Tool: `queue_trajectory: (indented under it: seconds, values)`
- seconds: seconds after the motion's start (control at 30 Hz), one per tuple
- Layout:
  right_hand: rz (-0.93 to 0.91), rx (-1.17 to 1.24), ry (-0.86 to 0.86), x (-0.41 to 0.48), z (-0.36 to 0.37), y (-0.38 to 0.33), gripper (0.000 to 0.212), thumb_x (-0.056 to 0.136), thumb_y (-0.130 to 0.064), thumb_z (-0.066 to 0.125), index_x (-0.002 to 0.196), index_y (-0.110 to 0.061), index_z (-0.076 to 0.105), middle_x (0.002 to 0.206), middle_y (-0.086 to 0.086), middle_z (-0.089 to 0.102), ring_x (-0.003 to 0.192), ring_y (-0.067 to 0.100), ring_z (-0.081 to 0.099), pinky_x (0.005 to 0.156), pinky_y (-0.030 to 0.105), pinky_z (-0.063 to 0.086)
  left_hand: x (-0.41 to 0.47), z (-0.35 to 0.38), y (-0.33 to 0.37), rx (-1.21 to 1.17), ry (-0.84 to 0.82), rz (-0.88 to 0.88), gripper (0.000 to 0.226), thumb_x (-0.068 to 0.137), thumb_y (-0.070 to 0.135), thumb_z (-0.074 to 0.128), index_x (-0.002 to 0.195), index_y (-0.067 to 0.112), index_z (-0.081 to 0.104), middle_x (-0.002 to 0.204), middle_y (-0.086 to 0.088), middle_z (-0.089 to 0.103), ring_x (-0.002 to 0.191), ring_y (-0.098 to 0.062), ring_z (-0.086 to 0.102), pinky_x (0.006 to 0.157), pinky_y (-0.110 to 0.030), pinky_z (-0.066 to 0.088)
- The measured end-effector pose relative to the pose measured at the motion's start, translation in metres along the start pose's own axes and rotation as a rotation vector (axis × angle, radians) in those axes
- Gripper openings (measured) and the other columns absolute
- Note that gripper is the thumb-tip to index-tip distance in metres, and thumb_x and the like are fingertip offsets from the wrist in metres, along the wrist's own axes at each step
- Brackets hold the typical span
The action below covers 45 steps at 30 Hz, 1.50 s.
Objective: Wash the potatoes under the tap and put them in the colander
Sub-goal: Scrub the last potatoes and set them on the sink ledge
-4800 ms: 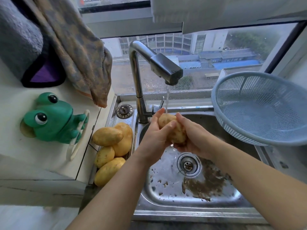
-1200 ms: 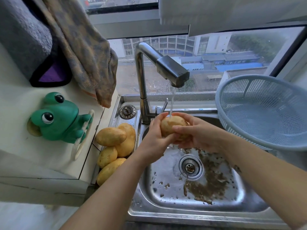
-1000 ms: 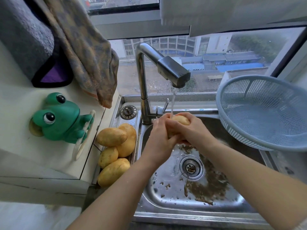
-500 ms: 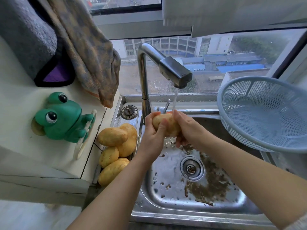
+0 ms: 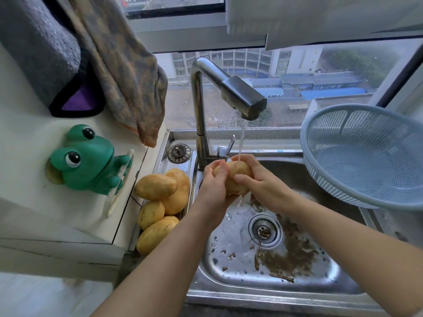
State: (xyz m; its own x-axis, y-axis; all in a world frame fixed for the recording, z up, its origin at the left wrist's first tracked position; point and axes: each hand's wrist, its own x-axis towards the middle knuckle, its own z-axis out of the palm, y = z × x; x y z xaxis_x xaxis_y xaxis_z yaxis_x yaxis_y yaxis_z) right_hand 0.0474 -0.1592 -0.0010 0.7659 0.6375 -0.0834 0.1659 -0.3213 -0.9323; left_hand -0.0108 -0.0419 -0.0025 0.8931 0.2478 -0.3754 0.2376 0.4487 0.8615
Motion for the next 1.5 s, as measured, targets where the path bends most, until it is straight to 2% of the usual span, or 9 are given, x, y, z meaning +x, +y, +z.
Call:
queue_trajectory:
  seconds: [0.2,0.3,0.43,0.6,0.8,1.0,1.13,1.23,1.5]
  values:
    - [0.037,0.160,0.249,0.005,0.018,-0.003,0.034,0.086,-0.052,0.057,0.111,-0.029,0.059,0.101,0.000,0.065,0.095,0.020,0.064,0.087,0.043,0.055,-0.001,0.003,-0.009,0.144,0.070,0.183,0.021,0.101,0.036,0.043,0.118,0.025,0.046,0.123,-0.016,0.057,0.110,-0.026,0.062,0.095,-0.045,0.053]
    - [0.065,0.212,0.328,0.008,0.020,-0.007,0.020,0.095,-0.044,0.053,0.102,-0.028,0.064,0.098,-0.001,0.067,0.095,0.019,0.064,0.090,0.044,0.053,-0.004,0.004,-0.011,0.193,0.085,0.226,0.021,0.095,0.046,0.048,0.113,0.033,0.048,0.121,-0.014,0.060,0.111,-0.026,0.063,0.097,-0.049,0.051]
    - [0.178,0.349,0.061,0.006,0.007,-0.013,0.021,0.101,-0.034,0.043,0.109,-0.029,0.061,0.100,0.005,0.061,0.089,0.022,0.057,0.074,0.035,0.047,-0.004,-0.002,-0.006,0.191,0.064,0.205,0.024,0.088,0.046,0.052,0.110,0.035,0.050,0.125,-0.015,0.056,0.113,-0.029,0.061,0.098,-0.050,0.050]
    - [0.319,0.505,-0.205,-0.003,-0.018,-0.013,0.030,0.102,-0.030,0.043,0.127,-0.031,0.058,0.114,0.014,0.060,0.094,0.028,0.062,0.078,0.036,0.055,-0.003,-0.011,-0.002,0.137,-0.044,0.099,0.011,0.103,0.028,0.042,0.109,0.032,0.050,0.124,-0.013,0.053,0.101,-0.022,0.060,0.088,-0.037,0.054]
    - [0.311,0.375,-0.012,0.005,-0.005,-0.016,0.021,0.095,-0.035,0.056,0.113,-0.029,0.064,0.099,0.002,0.067,0.088,0.020,0.065,0.084,0.042,0.056,-0.006,-0.002,-0.006,0.301,-0.013,0.185,0.022,0.085,0.051,0.055,0.105,0.042,0.054,0.125,-0.013,0.057,0.112,-0.026,0.062,0.096,-0.047,0.052]
    - [0.329,0.618,-0.314,0.001,-0.032,-0.011,0.053,0.079,-0.021,0.066,0.131,-0.027,0.056,0.123,0.014,0.061,0.098,0.031,0.067,0.080,0.041,0.059,0.001,-0.015,0.005,0.057,-0.032,0.017,0.019,0.103,0.032,0.040,0.117,0.028,0.051,0.129,-0.014,0.051,0.108,-0.026,0.060,0.085,-0.038,0.055]
    - [0.207,0.187,-0.091,0.004,-0.015,-0.012,0.057,0.075,-0.044,0.071,0.128,-0.030,0.057,0.117,0.006,0.062,0.096,0.024,0.069,0.076,0.041,0.061,-0.001,-0.006,0.006,0.058,-0.019,-0.020,0.034,0.105,0.033,0.036,0.136,0.022,0.042,0.132,-0.014,0.049,0.114,-0.027,0.058,0.087,-0.038,0.055]
    - [0.118,0.038,0.087,0.006,-0.005,-0.011,0.048,0.081,-0.047,0.069,0.124,-0.028,0.057,0.109,0.003,0.061,0.088,0.019,0.067,0.059,0.027,0.058,-0.002,-0.003,0.005,0.052,-0.043,-0.013,0.030,0.106,0.030,0.034,0.133,0.023,0.044,0.131,-0.013,0.050,0.111,-0.024,0.059,0.081,-0.033,0.057]
    - [0.307,0.460,-0.330,0.001,-0.036,-0.007,0.054,0.080,-0.026,0.064,0.133,-0.032,0.052,0.122,0.014,0.061,0.100,0.037,0.067,0.073,0.037,0.060,-0.003,-0.011,0.012,0.021,-0.035,-0.150,0.036,0.105,0.032,0.034,0.136,0.018,0.045,0.132,-0.016,0.049,0.113,-0.032,0.058,0.083,-0.043,0.057]
